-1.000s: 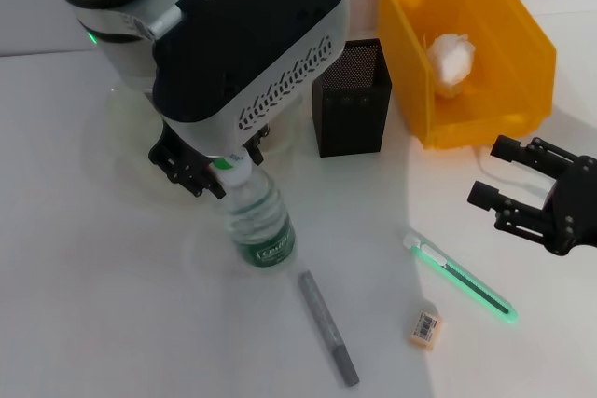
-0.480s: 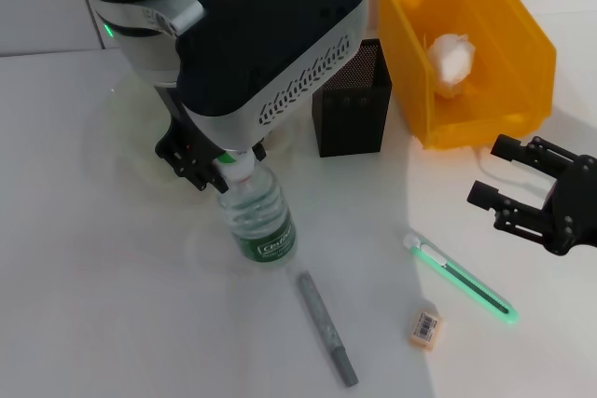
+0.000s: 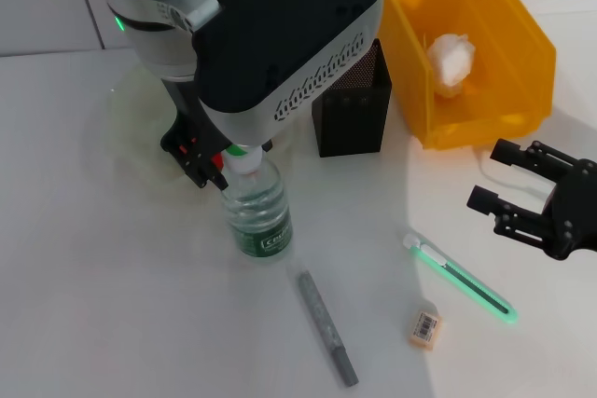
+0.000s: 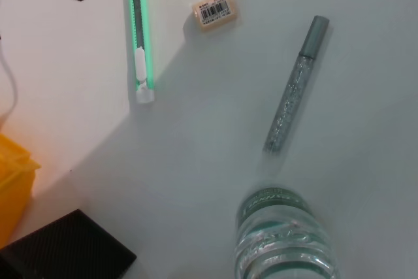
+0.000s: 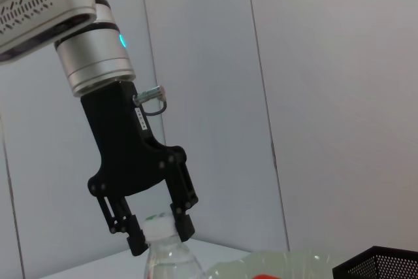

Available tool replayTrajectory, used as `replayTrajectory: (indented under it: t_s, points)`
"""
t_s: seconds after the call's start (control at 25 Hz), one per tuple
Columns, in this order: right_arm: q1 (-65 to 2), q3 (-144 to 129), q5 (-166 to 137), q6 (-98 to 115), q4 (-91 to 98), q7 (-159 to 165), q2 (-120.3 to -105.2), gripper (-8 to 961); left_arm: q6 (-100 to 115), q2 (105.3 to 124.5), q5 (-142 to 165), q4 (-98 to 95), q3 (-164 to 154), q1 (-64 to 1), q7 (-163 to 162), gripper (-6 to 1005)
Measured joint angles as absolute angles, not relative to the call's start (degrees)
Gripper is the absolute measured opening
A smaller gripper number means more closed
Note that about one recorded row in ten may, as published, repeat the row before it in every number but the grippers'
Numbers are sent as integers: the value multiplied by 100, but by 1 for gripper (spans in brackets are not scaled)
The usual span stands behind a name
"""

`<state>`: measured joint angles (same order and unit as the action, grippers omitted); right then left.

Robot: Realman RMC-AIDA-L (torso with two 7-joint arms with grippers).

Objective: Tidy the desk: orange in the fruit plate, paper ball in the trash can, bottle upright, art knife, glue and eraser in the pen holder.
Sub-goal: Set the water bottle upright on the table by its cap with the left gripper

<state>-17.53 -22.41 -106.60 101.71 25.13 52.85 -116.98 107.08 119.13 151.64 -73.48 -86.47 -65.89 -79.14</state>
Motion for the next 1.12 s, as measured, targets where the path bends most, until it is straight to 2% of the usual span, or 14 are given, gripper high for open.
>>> replayTrajectory:
  t_s: [0.28, 1.12]
  points:
    - [-1747, -2255, -10665, 10186, 2514, 5265, -11698, 736, 10567, 11918, 15288, -7282, -8764, -6633, -7966, 568]
    - [-1752, -2305, -10696, 10196, 2513, 5220, -11689, 735, 10389, 11918, 15587, -7082, -9120, -6779, -8302, 581]
